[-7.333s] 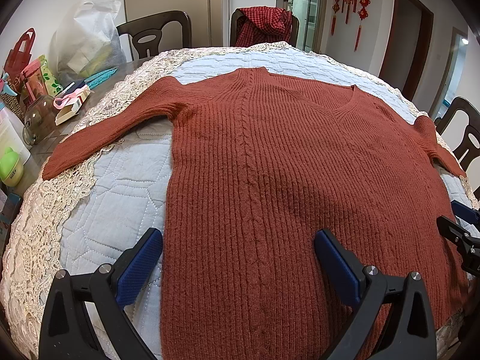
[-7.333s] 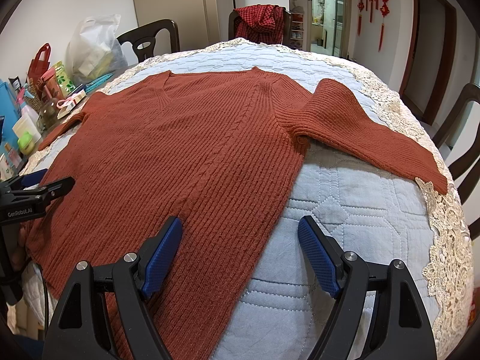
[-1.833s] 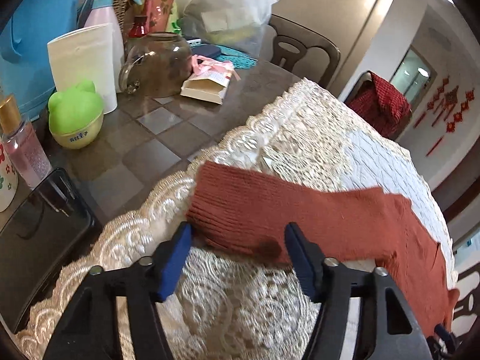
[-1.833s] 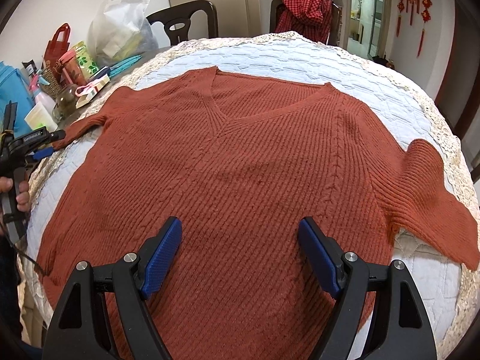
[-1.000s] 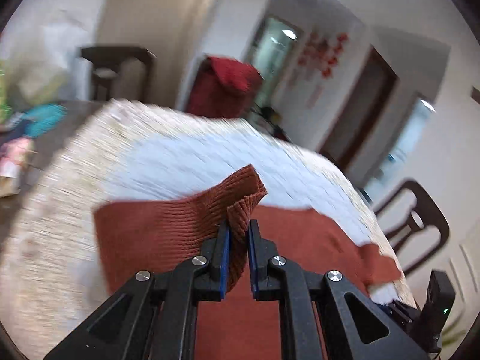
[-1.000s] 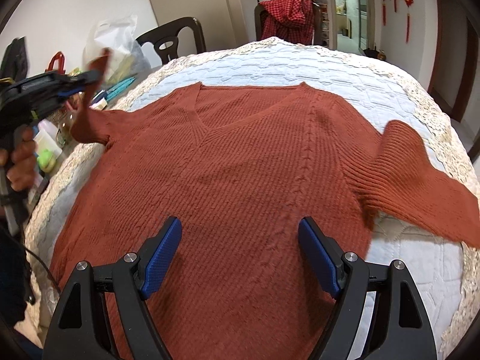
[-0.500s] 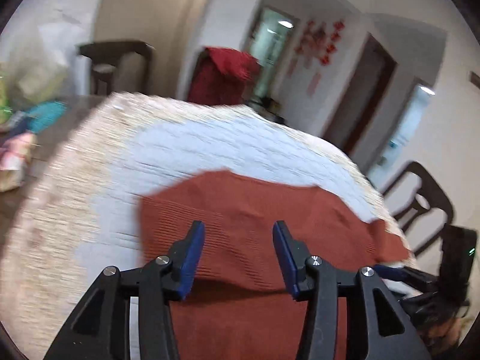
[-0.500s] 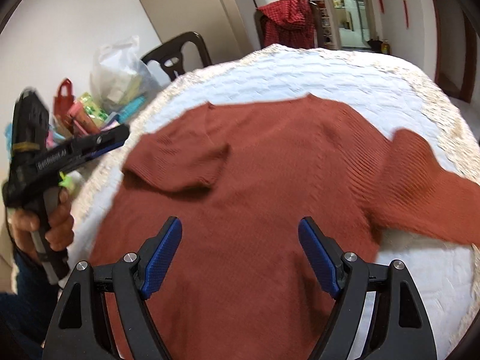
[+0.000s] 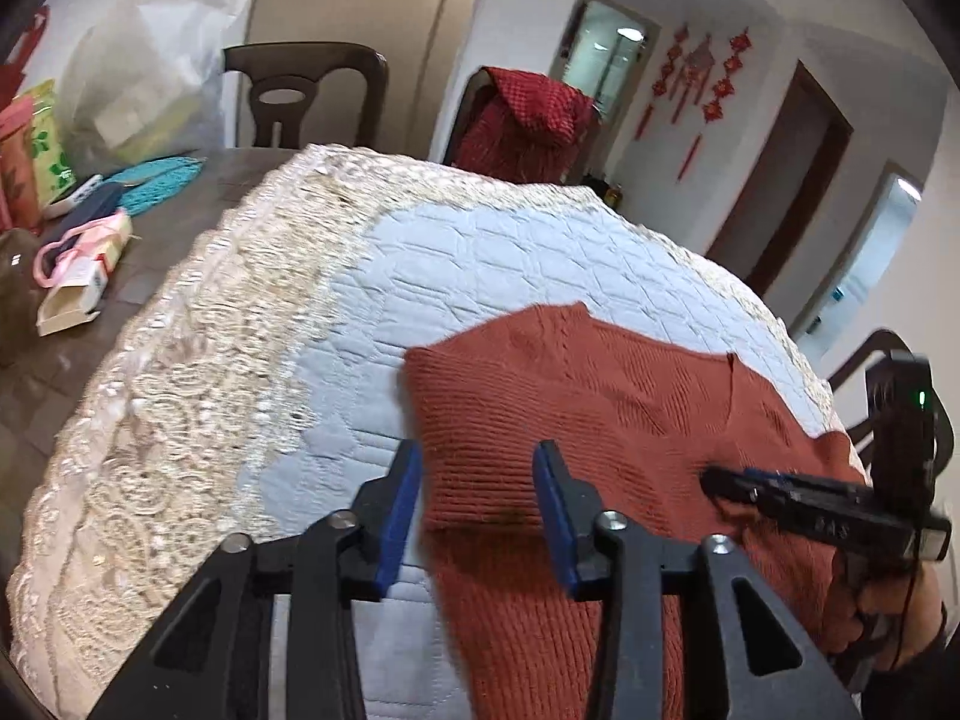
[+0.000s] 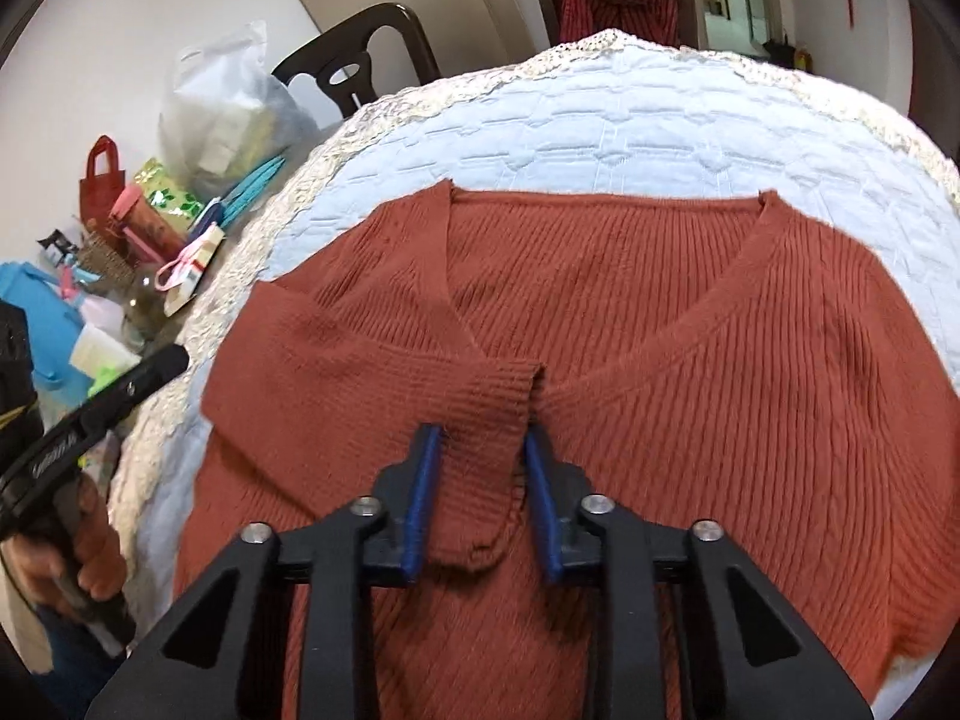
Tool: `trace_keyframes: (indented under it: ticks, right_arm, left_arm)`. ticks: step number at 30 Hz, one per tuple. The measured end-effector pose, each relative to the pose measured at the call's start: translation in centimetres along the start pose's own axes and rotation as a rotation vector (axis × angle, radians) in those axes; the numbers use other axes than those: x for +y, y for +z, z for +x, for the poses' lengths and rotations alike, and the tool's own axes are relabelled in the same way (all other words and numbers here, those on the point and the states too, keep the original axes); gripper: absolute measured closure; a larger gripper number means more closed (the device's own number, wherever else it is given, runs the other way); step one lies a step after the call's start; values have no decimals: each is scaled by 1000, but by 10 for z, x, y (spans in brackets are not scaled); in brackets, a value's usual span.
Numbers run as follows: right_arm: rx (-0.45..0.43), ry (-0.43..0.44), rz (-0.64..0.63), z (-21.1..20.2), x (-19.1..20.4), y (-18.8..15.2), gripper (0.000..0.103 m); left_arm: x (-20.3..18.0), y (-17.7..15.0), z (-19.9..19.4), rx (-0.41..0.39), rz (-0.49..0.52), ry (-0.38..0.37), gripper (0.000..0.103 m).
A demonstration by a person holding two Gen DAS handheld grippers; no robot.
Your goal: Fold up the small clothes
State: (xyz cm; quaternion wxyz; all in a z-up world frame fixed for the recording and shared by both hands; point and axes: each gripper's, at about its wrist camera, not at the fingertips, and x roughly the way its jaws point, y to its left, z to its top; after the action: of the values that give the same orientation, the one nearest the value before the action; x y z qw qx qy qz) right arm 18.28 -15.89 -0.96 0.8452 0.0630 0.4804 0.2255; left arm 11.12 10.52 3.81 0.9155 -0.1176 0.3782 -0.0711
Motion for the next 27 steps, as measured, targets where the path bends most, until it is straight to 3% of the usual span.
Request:
trace_keyframes:
  ticks: [1, 2, 9, 14, 16, 20, 23, 25, 27]
  right_arm:
    - [1, 11, 3, 0, 1, 1, 97]
    - [5, 24, 3, 1, 2, 2, 97]
    - [-100, 12, -23, -26, 2, 16, 98]
    - [3, -15, 21, -3, -22, 16, 95]
    - [-31, -20, 18, -12, -22, 15, 88]
    - [-109, -16, -1, -29, -15, 21, 87]
    - [-81, -27, -30, -15, -8, 27, 87]
    - [-47, -47, -35, 2, -11, 30, 87]
    - [-26, -63, -23, 12, -18, 31, 87]
  left_arm:
    - [-1, 0, 2, 5, 7, -4, 65]
    - [-3, -1, 4, 10, 13, -11, 65]
    - [-17, -3, 22, 52, 68, -58, 65]
    - [-24, -7, 29, 77, 108, -21, 65]
    - [-25, -5, 25, 64, 104, -20, 65]
    - [-29, 8, 27, 34, 125, 40, 65]
    - [-31, 16, 44, 38, 146, 110, 65]
    - [-28, 15, 60, 90, 142, 133, 65]
    - [-30, 12, 59, 84, 155, 148, 65]
